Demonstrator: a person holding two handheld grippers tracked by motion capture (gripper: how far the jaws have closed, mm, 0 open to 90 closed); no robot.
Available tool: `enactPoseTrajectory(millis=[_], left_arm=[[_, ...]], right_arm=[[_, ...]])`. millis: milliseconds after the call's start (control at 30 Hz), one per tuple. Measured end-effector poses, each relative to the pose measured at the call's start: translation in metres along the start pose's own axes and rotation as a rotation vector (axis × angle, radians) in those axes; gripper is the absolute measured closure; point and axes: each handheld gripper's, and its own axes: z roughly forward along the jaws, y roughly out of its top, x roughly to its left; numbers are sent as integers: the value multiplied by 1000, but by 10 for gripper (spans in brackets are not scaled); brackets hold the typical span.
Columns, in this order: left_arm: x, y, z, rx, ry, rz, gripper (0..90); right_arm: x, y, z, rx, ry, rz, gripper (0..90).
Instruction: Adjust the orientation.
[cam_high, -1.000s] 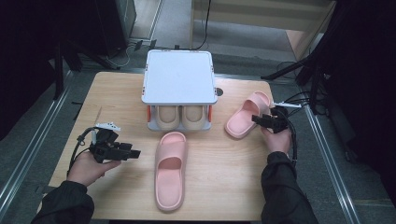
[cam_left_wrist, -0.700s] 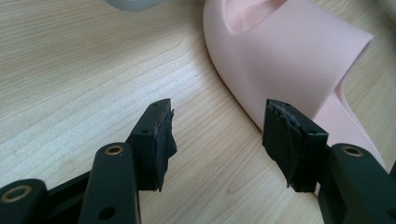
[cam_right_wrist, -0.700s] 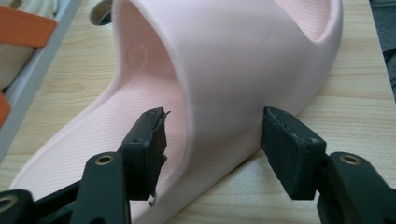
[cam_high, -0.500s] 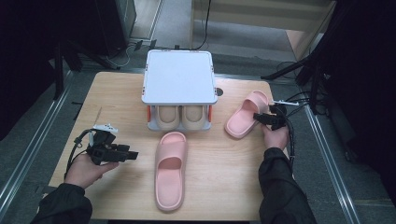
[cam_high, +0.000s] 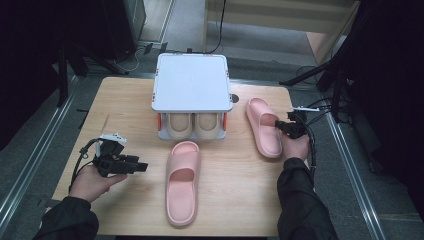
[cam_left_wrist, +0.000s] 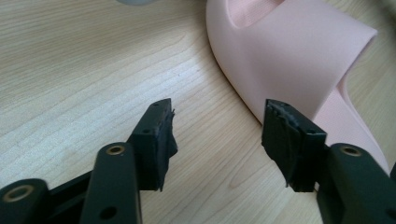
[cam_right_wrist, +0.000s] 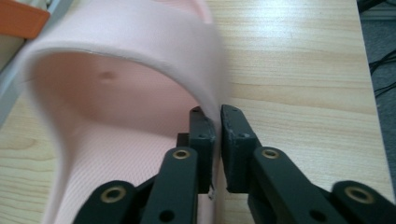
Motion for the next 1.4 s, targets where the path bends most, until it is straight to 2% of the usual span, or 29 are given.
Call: enactPoseTrajectory(millis=[67, 200, 333, 567, 733, 833, 867, 1267, 1400], left_arm=[[0, 0, -1, -8, -2, 8, 472], [0, 0, -1, -17, 1, 10, 479], [0, 1, -1, -18, 7, 12, 455], [-1, 4, 1, -18, 8, 16, 433], [-2, 8, 4, -18, 2, 31, 427], [-3, 10, 4, -24, 3, 42, 466], [-5, 11, 5, -28, 0, 61, 475], [-12, 22, 15, -31, -46, 158, 636], [-12, 26, 19, -29, -52, 161, 651]], right_arm=[[0, 1, 0, 3, 25, 14, 862], [3, 3, -2, 1, 19, 4, 862], [8, 4, -9, -9, 49, -21, 862], [21, 0, -26, 1, 71, -82, 861], [30, -6, -45, -7, 111, -107, 861], [37, -10, -57, -14, 122, -126, 861], [40, -13, -61, -12, 124, -132, 861], [66, -43, -95, 11, 171, -194, 860], [75, -55, -103, 25, 186, -212, 860]])
